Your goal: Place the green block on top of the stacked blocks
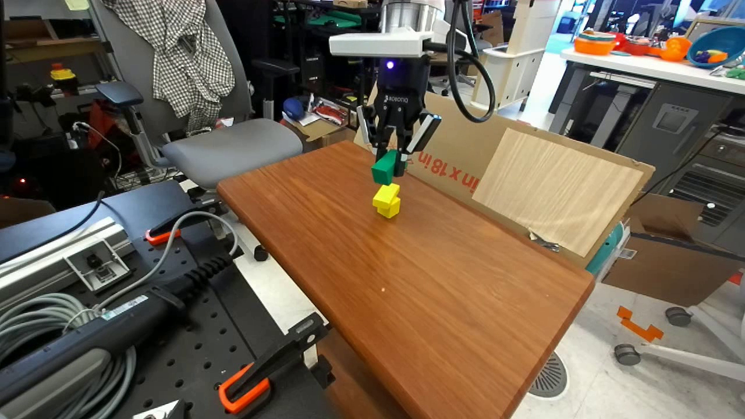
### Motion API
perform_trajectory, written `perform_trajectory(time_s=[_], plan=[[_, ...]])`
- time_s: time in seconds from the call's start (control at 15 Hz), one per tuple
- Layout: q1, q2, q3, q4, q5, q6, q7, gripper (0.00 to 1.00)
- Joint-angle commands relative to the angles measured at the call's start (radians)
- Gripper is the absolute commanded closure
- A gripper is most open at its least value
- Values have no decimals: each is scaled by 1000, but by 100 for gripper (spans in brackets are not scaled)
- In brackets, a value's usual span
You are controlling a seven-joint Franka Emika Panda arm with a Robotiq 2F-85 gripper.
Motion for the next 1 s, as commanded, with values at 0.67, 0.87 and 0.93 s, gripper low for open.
perform_trajectory(time_s=[0.67, 0.87, 0.93], plan=[[6, 148, 14, 202, 3, -248, -227, 91], [8, 146, 21, 222, 5, -251, -261, 91], [8, 154, 21, 236, 6, -258, -268, 91]])
